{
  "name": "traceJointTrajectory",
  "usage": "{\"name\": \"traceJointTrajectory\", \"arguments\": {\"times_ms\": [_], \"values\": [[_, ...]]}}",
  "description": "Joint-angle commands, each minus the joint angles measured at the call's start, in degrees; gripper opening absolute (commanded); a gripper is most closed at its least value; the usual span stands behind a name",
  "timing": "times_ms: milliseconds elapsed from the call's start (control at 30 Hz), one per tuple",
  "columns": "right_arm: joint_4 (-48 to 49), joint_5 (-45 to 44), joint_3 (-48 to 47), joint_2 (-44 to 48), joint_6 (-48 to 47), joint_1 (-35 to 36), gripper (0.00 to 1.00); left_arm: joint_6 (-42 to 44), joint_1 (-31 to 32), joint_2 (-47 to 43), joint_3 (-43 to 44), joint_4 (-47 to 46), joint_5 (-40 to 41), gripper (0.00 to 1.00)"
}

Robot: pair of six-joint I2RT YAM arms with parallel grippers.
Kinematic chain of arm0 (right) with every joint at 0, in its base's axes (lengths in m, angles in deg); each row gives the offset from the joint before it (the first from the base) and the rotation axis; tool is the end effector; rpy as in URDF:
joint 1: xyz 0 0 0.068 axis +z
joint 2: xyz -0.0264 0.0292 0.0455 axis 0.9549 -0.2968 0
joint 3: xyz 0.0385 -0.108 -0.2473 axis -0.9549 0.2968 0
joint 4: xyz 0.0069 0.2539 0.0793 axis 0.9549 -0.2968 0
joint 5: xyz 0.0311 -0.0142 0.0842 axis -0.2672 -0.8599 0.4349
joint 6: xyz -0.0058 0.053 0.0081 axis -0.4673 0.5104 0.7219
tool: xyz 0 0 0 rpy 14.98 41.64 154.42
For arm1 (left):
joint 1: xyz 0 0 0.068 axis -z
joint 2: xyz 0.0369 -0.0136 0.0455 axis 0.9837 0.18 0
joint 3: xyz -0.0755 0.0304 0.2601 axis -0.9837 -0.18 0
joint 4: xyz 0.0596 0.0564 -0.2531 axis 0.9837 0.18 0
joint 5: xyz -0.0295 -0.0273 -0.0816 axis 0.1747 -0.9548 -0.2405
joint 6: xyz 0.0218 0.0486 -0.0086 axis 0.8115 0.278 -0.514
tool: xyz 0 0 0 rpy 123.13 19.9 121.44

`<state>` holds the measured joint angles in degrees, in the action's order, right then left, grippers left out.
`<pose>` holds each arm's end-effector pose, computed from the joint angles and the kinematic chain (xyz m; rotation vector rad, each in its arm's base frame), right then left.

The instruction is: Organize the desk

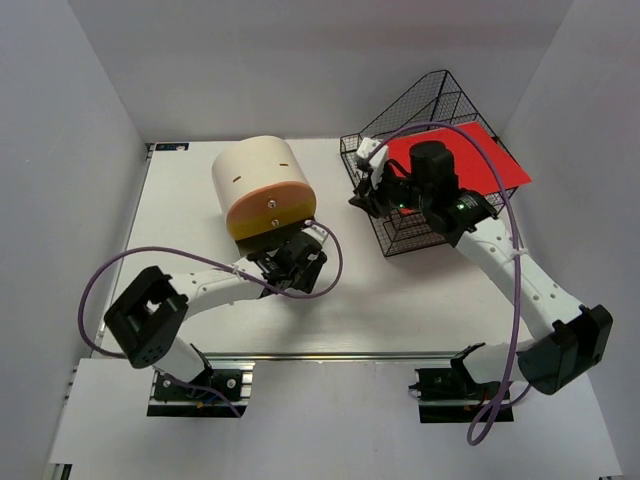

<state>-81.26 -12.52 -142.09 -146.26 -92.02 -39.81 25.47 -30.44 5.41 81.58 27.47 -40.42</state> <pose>0.2505 0.1795 0.3929 -1.1722 1.5454 0.5040 0.2028 -0.2185 0.1839 0.6281 2.3907 -0.0808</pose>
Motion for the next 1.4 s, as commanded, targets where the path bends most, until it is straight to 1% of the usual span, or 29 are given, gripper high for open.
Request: {"name": "traceJointTrajectory", "arguments": {"times_ms": [0,167,300,367,400,500,533,567,600,633,667,733,767,800,900,933,1000,1033,1067,1100,1233,1367], "values": [[4.73,1.21,1.05,2.41,2.95,-1.9,0.34,0.84,-0.15,2.68,1.89,-3.36,3.29,0.67],[5.52,4.46,2.72,3.82,3.57,-4.27,0.34,0.4,-0.15,6.28,1.54,-6.34,7.44,0.67],[6.14,6.13,3.43,4.35,3.75,-5.68,0.34,0.75,-0.15,10.85,3.47,-6.01,10.07,0.66],[6.31,6.93,3.69,4.61,4.1,-6.03,0.34,0.84,-0.15,12.7,3.65,-6.53,10.96,0.61],[6.31,7.1,3.69,4.79,4.19,-6.12,0.34,0.84,-0.15,12.79,3.48,-6.97,10.96,0.51],[6.75,7.63,4.22,5.58,4.27,-6.82,0.34,1.36,0.9,11.13,2.78,-7.58,7.1,0.3],[6.84,7.81,4.39,5.84,4.27,-7.17,0.34,1.8,0.91,9.38,2.51,-7.58,6.05,0.22],[7.19,7.89,4.65,6.19,4.36,-7.44,0.34,3.2,1.69,8.32,2.25,-7.58,2.9,0.18],[7.28,7.98,4.74,6.28,4.45,-7.61,0.34,3.82,1.7,7.27,1.98,-7.41,1.31,0.15],[7.28,8.24,4.75,6.29,4.54,-7.96,0.34,4.78,2.4,6.39,1.98,-6.36,-0.36,0.1],[7.45,8.51,4.66,6.29,4.63,-7.97,0.34,6.53,3.01,4.29,2.24,-5.75,-3.86,0.09],[7.46,8.86,4.75,6.29,4.63,-8.49,0.33,9.26,3.02,1.99,3.03,-3.38,-7.65,0.02],[7.54,9.04,4.83,6.46,4.71,-8.58,0.33,9.97,3.54,-0.54,3.47,-2.58,-9.76,0.0],[7.54,9.04,4.92,6.46,4.71,-8.76,0.33,10.59,3.55,-1.7,4.26,-1.01,-10.48,0.0],[7.54,9.3,5.27,6.81,4.63,-9.28,0.33,16.02,1.88,-6.53,6.63,2.59,-13.55,0.0],[7.54,9.3,5.36,7.07,4.63,-9.46,0.33,20.04,1.88,-7.76,6.9,3.13,-13.21,0.0],[7.54,9.39,5.53,7.16,4.63,-9.9,0.33,24.63,1.88,-10.58,6.47,3.23,-8.93,0.0],[7.54,9.48,5.62,7.43,4.63,-9.81,0.33,28.83,1.27,-11.11,6.29,3.4,-7.95,0.0],[7.54,9.56,5.71,7.51,4.63,-10.16,0.33,30.53,1.26,-11.29,6.55,3.4,-6.28,0.0],[7.72,9.57,5.8,7.52,4.63,-10.25,0.33,31.85,0.39,-11.03,7.25,5.32,-5.92,0.0],[7.72,10.27,6.24,7.78,4.63,-10.87,0.33,42.21,-1.72,-8.4,12.52,11.04,-6.63,0.0],[8.16,10.71,6.77,8.22,4.71,-11.57,0.33,45.74,-4.36,-4.79,15.68,15.08,-4.16,0.0]]}}
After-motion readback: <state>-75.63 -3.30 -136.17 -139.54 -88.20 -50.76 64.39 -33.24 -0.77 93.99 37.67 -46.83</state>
